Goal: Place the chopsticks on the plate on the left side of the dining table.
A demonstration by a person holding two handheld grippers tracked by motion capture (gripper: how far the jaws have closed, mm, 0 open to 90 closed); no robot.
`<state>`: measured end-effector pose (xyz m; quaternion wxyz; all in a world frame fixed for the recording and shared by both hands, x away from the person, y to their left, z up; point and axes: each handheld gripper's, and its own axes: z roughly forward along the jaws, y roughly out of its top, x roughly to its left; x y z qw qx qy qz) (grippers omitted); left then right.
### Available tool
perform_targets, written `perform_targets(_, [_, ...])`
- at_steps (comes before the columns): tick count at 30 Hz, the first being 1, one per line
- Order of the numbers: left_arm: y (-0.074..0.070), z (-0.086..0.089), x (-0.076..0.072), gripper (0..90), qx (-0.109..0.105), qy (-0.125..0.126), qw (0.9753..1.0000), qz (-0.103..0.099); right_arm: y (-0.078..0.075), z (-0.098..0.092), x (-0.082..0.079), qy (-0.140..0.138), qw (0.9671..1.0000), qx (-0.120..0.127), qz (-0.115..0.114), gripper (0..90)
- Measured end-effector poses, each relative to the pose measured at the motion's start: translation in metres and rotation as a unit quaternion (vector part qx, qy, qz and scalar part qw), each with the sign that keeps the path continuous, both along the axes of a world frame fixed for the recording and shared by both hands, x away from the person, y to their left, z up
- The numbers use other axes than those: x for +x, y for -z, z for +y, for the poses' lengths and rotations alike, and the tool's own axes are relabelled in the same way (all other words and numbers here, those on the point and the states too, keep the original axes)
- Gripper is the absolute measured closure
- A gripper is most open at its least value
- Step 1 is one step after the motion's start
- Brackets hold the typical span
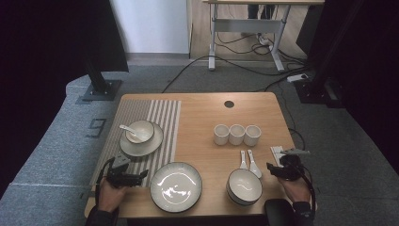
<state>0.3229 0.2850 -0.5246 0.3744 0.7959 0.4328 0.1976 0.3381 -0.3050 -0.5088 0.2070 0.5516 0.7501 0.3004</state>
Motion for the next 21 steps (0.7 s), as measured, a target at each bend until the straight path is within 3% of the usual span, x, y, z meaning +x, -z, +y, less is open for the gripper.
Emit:
perform_targets(9, [0.000, -0.001, 0.000, 2.3, 0.003, 0.002, 1.0000, 0.000, 0.006, 0.001, 0.013, 0.000, 0.9984, -0.050, 0.025, 67.0])
perform_targets(12, [0.000, -0.001, 0.000, 2.5, 0.004, 0.003, 1.0000, 0.001, 0.010, -0.001, 0.016, 0.007, 0.9974, -0.064, 0.032, 69.2])
perform_targets(21, [0.000, -0.002, 0.000, 2.8, 0.006, 0.003, 1.0000, 0.002, 0.016, -0.007, 0.017, 0.019, 0.9966, -0.068, 0.042, 73.8])
